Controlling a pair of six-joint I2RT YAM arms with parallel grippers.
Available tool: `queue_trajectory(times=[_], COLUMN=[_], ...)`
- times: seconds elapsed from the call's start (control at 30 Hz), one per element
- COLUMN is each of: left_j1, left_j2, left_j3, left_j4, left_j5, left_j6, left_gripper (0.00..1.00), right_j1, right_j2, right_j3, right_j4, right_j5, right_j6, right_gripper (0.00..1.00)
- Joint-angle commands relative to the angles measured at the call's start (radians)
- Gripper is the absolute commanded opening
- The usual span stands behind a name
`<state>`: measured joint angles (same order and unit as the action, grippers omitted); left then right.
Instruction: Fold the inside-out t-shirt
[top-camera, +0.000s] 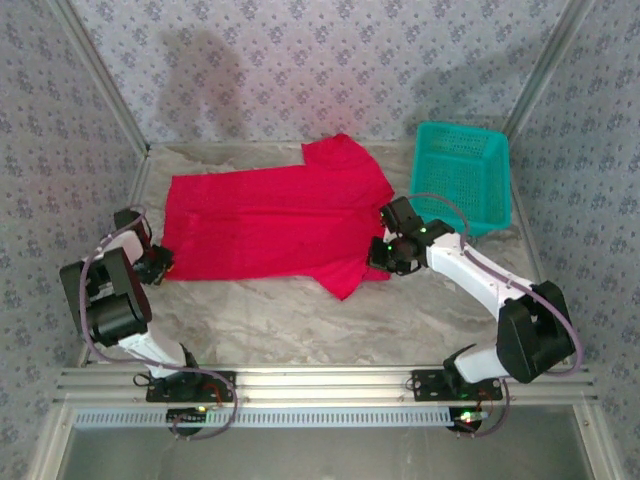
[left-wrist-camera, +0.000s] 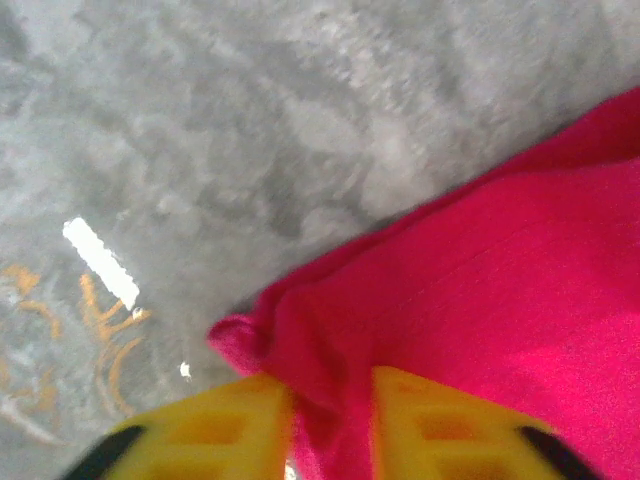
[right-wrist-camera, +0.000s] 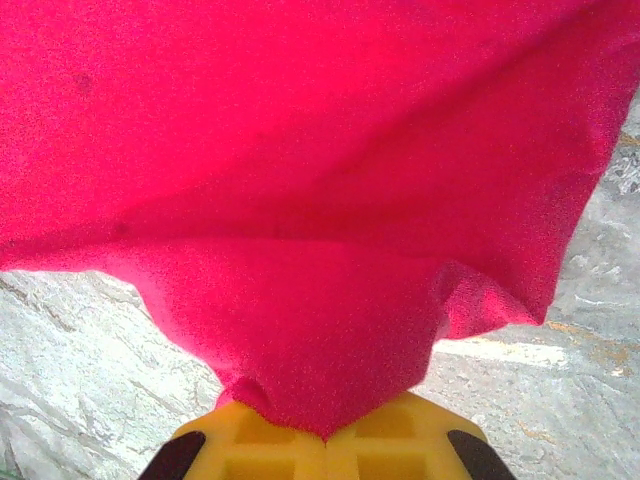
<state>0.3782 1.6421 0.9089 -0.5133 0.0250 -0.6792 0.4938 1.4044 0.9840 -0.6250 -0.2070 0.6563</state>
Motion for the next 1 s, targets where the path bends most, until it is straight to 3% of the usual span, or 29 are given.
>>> queue_trajectory(times=[0.0, 0.07, 0.33, 0.5, 0.7, 0.97], left_j1=[-0.007, -0.009, -0.027, -0.053, -0.055, -0.053], left_j2=[0.042, 0.021, -0.235, -0.394, -0.552, -0.597], left_j3=[-0.001, 0.004, 0.135, 0.368, 0.631, 0.997], left_j4=[0.018, 0.007, -0.133, -0.234, -0.232, -0.271], left_j5=[0.015, 0.021, 0.103, 0.161, 0.181, 0.188], left_j6=[-0.007, -0.008, -0.034, -0.062, -0.118, -0.123], left_gripper=[0.08, 0.00, 0.00, 0.00, 0.00, 0.00], right_j1=[-0.009, -0.011, -0.054, -0.093, -0.104, -0.103], right_j2=[-0.003, -0.012, -0.044, -0.096, -0.192, -0.293], right_j3=[-0.011, -0.011, 0.104, 0.345, 0.604, 0.933], right_j4=[-0.020, -0.024, -0.084, -0.155, -0.178, -0.256], right_j5=[-0.019, -0.015, 0.034, 0.078, 0.104, 0.120], right_j6=[-0.020, -0.019, -0.076, -0.109, -0.101, -0.150], right_gripper=[0.00, 0.00, 0.00, 0.00, 0.00, 0.00])
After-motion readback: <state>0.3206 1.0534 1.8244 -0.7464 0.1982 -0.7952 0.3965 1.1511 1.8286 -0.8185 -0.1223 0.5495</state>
